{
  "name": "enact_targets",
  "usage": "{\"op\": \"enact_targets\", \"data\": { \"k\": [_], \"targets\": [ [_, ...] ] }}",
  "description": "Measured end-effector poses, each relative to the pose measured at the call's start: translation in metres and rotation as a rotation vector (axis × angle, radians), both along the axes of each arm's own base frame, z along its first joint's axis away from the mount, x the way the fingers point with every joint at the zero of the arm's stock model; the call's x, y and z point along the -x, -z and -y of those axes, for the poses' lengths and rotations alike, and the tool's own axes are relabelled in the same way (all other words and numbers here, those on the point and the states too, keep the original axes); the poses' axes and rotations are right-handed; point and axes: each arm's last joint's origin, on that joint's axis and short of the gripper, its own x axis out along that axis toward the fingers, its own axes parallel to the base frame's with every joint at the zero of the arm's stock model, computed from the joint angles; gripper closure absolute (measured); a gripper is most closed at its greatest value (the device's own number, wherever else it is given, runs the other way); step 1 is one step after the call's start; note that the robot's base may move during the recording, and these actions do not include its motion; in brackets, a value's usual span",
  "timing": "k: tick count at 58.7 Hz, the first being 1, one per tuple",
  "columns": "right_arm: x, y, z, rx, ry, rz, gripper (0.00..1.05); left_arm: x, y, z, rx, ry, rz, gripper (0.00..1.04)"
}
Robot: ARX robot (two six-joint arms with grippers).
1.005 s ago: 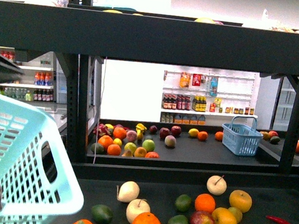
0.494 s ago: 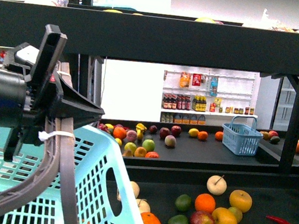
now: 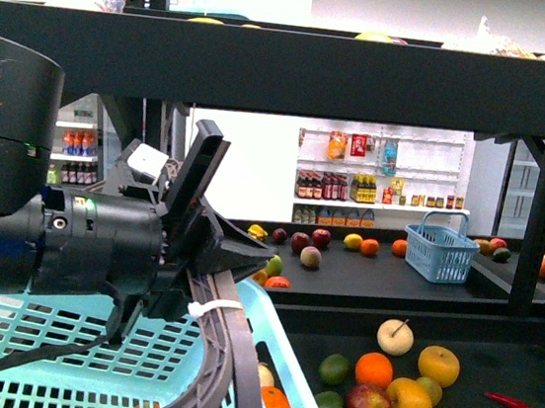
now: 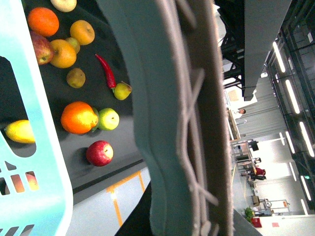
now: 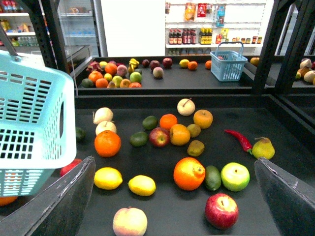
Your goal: Pick lemon from shelf
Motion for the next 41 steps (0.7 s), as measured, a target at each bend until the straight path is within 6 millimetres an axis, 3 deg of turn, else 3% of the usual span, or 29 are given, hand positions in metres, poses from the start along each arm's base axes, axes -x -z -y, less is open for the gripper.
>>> {"op": "enact_targets", "data": {
  "k": [9,26,33,41],
  "targets": [
    [0.0,0.0,0.0,0.0,0.0,0.0,0.07,0.001,-0.001,0.016,0.019,0.03,0.01,0.98],
    [0.0,0.0,0.0,-0.007,-0.004,-0.006,0.07,0.0,0.0,0.026,0.021,0.03,0.016,0.98],
    [-0.002,0.008,0.001,-0.16,-0.036,-0.226,0.07,-0.001,0.001,0.026,0.018,0.024,0.008,0.98],
    [-0.01,0.013,0.007,-0.323,-0.034,-0.353,0.07,-0.001,0.002,0.026,0.016,0.023,0.01,0.98]
  ]
}}
